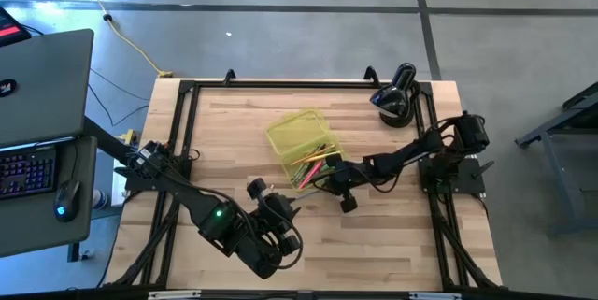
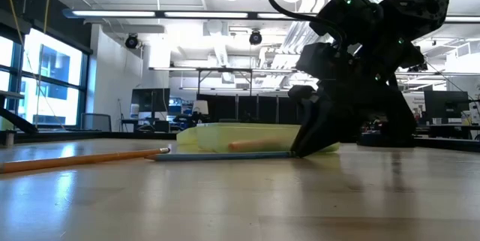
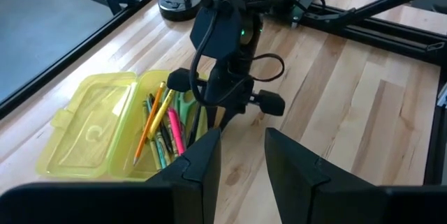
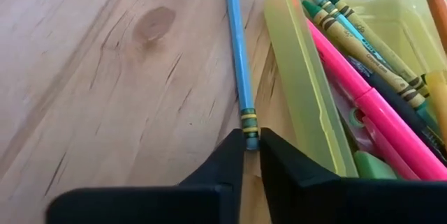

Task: Pick & place school supplies into a supply box
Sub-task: Put the blue pencil into the yellow supply box

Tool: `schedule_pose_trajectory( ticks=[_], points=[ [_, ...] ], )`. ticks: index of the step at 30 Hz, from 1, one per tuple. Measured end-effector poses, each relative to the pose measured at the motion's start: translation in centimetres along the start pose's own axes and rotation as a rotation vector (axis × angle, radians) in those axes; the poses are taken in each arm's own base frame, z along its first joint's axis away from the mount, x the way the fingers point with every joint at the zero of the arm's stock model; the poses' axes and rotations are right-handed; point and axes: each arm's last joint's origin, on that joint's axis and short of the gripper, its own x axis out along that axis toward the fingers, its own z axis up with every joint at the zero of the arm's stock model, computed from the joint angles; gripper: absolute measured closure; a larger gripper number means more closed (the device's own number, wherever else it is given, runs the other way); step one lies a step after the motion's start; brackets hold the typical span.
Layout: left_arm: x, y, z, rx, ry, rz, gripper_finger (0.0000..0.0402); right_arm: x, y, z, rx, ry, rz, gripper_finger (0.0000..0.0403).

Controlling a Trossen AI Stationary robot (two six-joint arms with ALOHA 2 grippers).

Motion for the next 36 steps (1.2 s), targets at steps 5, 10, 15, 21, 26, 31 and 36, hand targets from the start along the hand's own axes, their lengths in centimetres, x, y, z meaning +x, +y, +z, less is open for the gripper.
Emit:
schedule_pose_trajectory(
  ticks=[5,10,15,21,26,31,36],
  points=[
    [0.0,0.0,0.0,0.000,0.000,0.000,0.0259,0.0,0.0,0.0,0.031,-0.001,0.014,0.0396],
    [0.0,0.0,0.0,-0.002,0.002,-0.003,0.0259,0.0,1.1,0.4,0.079,-0.022,0.042,0.0400],
    [0.0,-0.1,0.0,-0.005,0.012,-0.013,0.0259,-0.9,3.4,1.6,0.103,-0.087,0.120,0.0401],
    [0.0,0.0,0.0,-0.001,0.006,-0.004,0.0259,-4.8,3.5,4.6,-0.035,-0.257,-0.021,0.0402],
    [0.0,0.0,0.0,-0.001,0.006,-0.005,0.0259,-8.9,1.2,5.3,-0.075,-0.246,-0.259,0.0402],
    [0.0,0.0,0.0,-0.002,0.005,-0.005,0.0259,-11.3,-1.2,3.5,-0.038,-0.070,-0.369,0.0402],
    [0.0,0.0,0.0,-0.001,0.004,-0.004,0.0259,-11.0,-2.3,1.4,-0.062,0.037,-0.189,0.0403]
  ],
)
